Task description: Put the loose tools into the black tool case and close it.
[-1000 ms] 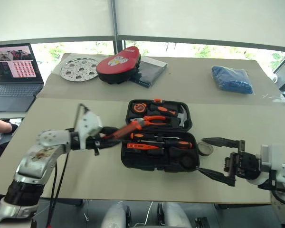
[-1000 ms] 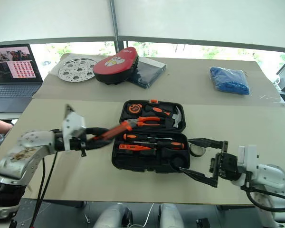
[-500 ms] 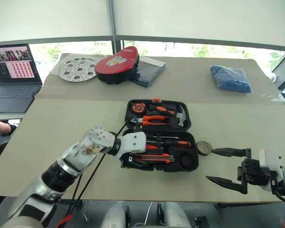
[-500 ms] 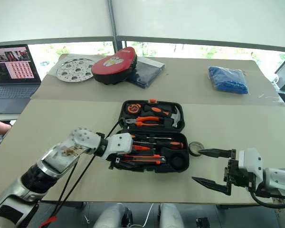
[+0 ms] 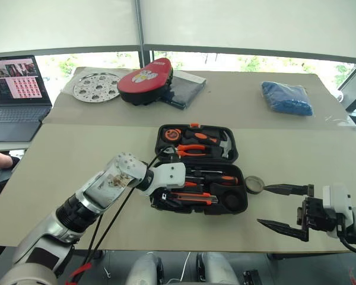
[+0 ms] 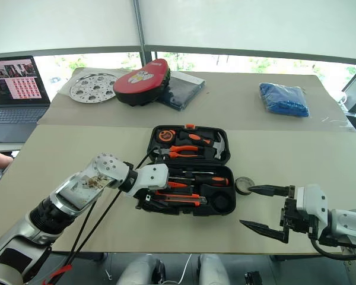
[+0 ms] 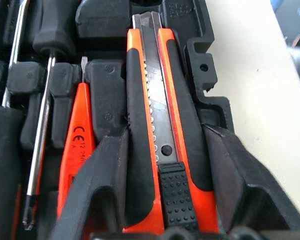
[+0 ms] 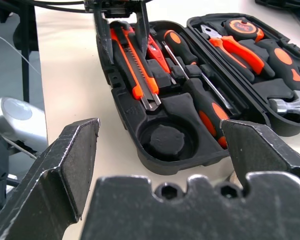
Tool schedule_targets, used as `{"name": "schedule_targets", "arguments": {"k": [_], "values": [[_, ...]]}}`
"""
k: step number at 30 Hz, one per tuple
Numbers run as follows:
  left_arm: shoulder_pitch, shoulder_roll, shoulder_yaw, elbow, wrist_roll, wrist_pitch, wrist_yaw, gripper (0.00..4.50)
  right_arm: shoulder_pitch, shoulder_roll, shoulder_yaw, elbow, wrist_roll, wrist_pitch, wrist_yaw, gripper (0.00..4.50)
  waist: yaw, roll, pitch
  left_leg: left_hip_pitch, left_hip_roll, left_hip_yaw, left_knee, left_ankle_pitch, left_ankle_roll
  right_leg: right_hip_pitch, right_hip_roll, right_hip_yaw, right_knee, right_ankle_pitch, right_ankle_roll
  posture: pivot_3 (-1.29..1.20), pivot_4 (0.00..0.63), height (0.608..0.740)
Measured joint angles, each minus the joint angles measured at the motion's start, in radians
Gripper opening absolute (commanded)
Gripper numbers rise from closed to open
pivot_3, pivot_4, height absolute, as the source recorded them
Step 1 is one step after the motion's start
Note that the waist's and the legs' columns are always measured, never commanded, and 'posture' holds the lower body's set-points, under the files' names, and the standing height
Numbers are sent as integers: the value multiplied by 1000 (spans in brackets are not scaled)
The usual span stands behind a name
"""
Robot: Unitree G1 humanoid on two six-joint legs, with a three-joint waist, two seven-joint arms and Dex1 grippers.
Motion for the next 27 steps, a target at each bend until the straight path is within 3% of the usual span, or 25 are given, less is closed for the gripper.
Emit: {"name": "schedule_targets", "arguments": {"k": [5, 8, 16, 27], "values": [[-4, -80, 122, 13, -120, -11, 3, 3678, -38, 0, 9, 27, -3, 0, 6, 4500, 2, 0, 0, -5, 0, -1, 5, 0, 0, -2, 0, -1, 1, 0, 0, 0, 150, 740], [7, -71, 163, 17, -136, -96, -15, 2964, -39, 6, 9, 40, 1, 0, 11, 4500, 1, 0, 0, -4, 0, -2, 5, 0, 0, -2, 0, -1, 0, 0, 0, 0, 150, 740], [126, -120, 151, 134, -103, -291, 0, 38, -38, 43, 9, 54, 14, -1, 9, 4500, 5, 0, 0, -5, 0, -2, 7, -1, 1, -1, 0, -2, 1, 0, 1, 0, 150, 740], [144, -155, 103, 221, -14, -365, 39, 38, -16, 57, 11, 53, 13, -1, 4, 4500, 3, 1, -1, -5, 0, -2, 9, -2, 3, 1, -1, -2, 1, 1, 1, 0, 150, 740]]}}
